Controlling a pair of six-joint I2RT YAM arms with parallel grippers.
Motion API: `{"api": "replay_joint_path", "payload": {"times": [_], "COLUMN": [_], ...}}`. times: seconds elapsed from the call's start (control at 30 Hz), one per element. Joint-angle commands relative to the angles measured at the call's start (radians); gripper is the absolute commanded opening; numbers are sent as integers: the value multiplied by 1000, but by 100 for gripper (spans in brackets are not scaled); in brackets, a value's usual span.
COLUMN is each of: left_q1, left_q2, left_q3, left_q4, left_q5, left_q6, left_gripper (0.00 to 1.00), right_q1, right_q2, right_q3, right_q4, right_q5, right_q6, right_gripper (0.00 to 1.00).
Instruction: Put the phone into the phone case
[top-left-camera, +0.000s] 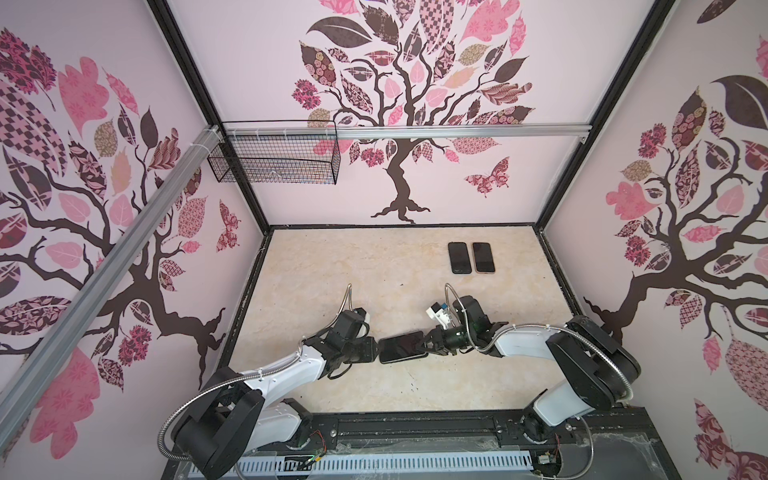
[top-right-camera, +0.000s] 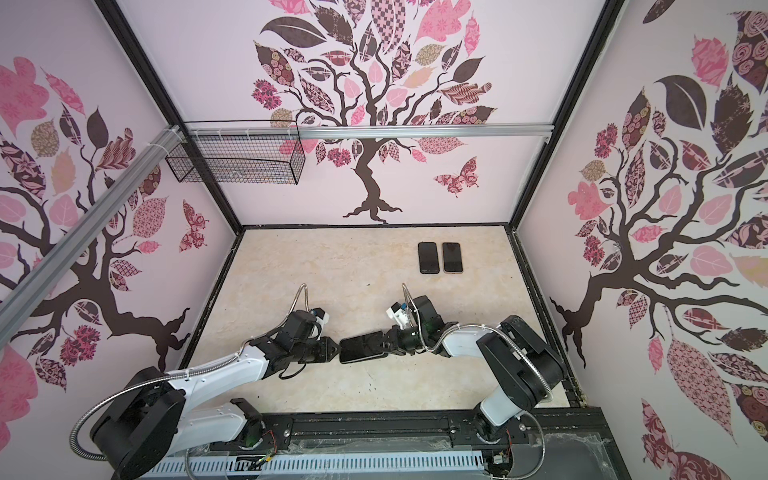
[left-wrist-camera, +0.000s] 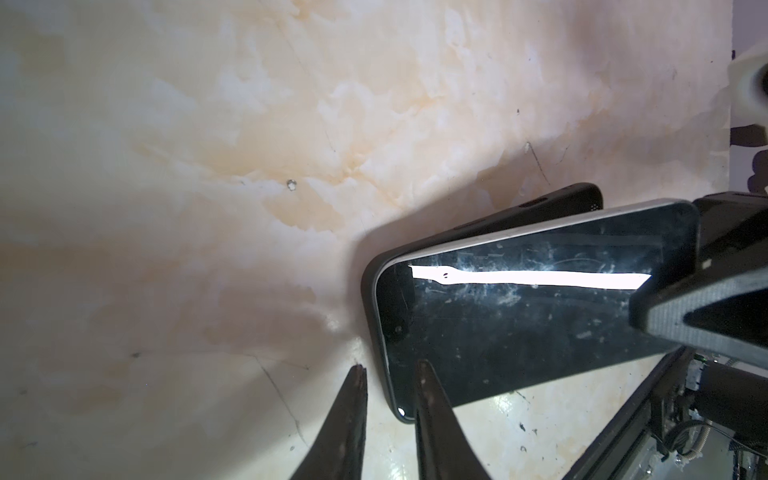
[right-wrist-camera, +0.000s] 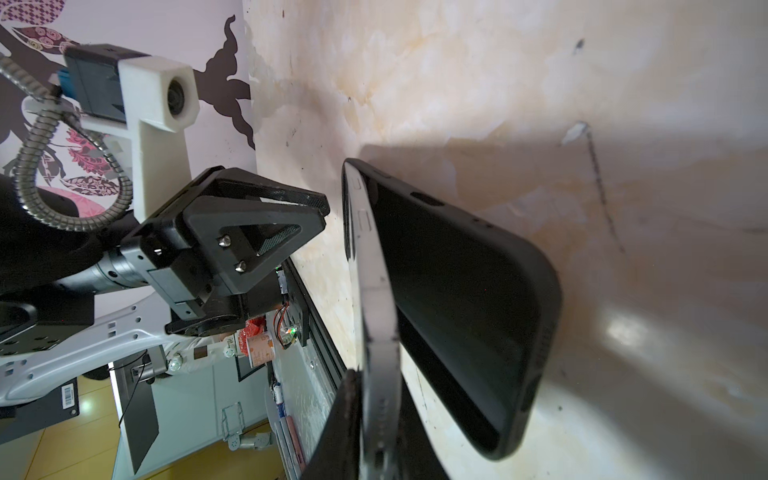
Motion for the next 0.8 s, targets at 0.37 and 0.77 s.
{"api": "replay_joint_path", "payload": {"times": [0.37, 0.77], "left_q1": [0, -2], "left_q2": [29, 41], "left_q3": [-25, -31], "left_q4": [-14, -2], "left_q5": [-29, -20], "left_q6": [9, 7], "left_gripper": [21, 19], "right_q1": [27, 48], "right_q2": [40, 7], "right_q3": [53, 92], "right_q4": [-99, -220], "right_q5": [157, 242], "right_q6": [-29, -88], "right_gripper": [22, 32]}}
